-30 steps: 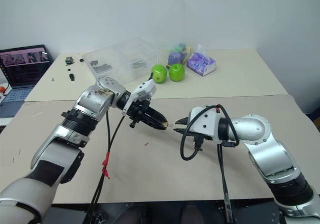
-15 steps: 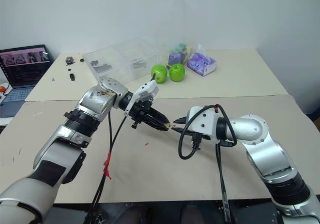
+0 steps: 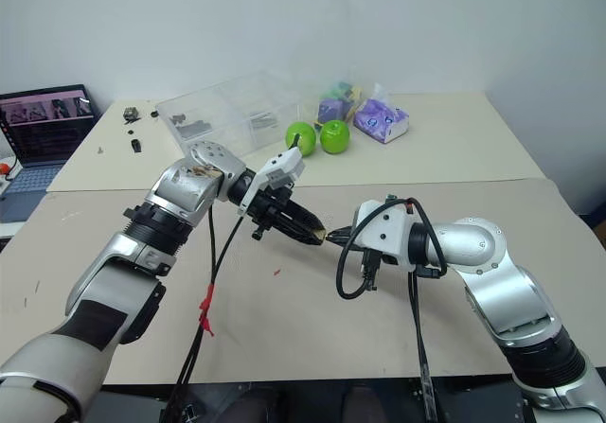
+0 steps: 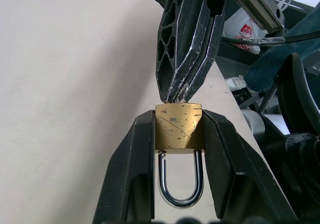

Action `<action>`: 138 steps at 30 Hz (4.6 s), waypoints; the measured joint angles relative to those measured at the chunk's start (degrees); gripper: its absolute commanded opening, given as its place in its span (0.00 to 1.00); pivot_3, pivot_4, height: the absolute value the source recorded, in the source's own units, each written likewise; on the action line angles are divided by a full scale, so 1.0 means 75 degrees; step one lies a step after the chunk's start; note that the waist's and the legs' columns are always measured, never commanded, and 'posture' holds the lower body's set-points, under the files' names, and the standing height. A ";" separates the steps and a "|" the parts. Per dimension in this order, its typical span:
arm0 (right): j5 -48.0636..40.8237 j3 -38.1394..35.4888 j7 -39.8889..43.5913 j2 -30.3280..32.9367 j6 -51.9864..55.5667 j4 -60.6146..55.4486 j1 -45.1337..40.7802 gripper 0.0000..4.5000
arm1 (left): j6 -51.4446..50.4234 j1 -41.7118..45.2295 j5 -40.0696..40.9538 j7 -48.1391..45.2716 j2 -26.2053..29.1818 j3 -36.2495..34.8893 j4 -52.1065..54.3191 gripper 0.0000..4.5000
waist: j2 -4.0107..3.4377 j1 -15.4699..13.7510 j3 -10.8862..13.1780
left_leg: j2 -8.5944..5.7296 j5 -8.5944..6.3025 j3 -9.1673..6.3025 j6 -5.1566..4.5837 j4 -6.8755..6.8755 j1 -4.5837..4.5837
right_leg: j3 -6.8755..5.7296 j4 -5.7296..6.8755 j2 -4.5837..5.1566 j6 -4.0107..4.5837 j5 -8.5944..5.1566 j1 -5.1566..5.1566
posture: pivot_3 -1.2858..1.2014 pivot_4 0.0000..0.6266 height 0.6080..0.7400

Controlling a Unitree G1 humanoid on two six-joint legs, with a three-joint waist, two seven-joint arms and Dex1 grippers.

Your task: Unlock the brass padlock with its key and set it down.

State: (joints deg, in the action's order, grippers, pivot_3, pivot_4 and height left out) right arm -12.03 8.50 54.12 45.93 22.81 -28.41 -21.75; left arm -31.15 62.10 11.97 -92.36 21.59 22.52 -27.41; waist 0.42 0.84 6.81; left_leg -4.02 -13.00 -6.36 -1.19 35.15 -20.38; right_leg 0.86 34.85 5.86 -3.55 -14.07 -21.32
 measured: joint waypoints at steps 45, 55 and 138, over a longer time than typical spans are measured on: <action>0.1162 -0.0246 -0.0255 0.0352 -0.1763 0.0354 -0.0180 0.75 | -0.0561 0.0268 -0.0030 0.0057 -0.0224 -0.0162 -0.0561 0.19 | 0.0002 0.0004 0.0001 | 0.0004 -0.0002 0.0001 -0.0004 0.0003 0.0000 | 0.0001 0.0002 -0.0009 -0.0005 -0.0003 -0.0001 | 0.52 0.24 1.00; 0.1452 0.0006 -0.0248 0.0081 -0.2253 0.0396 0.0074 0.75 | -0.0560 0.0778 0.0131 0.0049 -0.0345 -0.0221 -0.1096 0.19 | 0.0003 0.0011 0.0002 | 0.0005 -0.0003 0.0002 -0.0004 0.0002 0.0002 | 0.0003 0.0002 -0.0011 -0.0005 -0.0003 -0.0001 | 0.52 0.24 1.00; 0.1560 -0.0168 -0.0308 -0.0220 -0.2315 0.0884 -0.0093 0.03 | -0.0353 0.1218 0.0219 0.0484 -0.0144 -0.1031 -0.1504 0.82 | 0.0003 0.0025 0.0003 | 0.0014 -0.0003 0.0001 -0.0005 0.0001 0.0005 | 0.0005 0.0006 -0.0021 -0.0003 -0.0002 -0.0003 | 0.52 0.24 1.00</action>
State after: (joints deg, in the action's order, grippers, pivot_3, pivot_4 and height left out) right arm -0.33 7.24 51.81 44.28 5.45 -21.78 -22.45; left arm -33.80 71.24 13.62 -88.73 20.52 14.78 -38.70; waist 0.44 1.03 6.83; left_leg -3.92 -13.02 -6.35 -1.23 35.15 -20.34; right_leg 0.90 34.89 5.71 -3.57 -14.09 -21.34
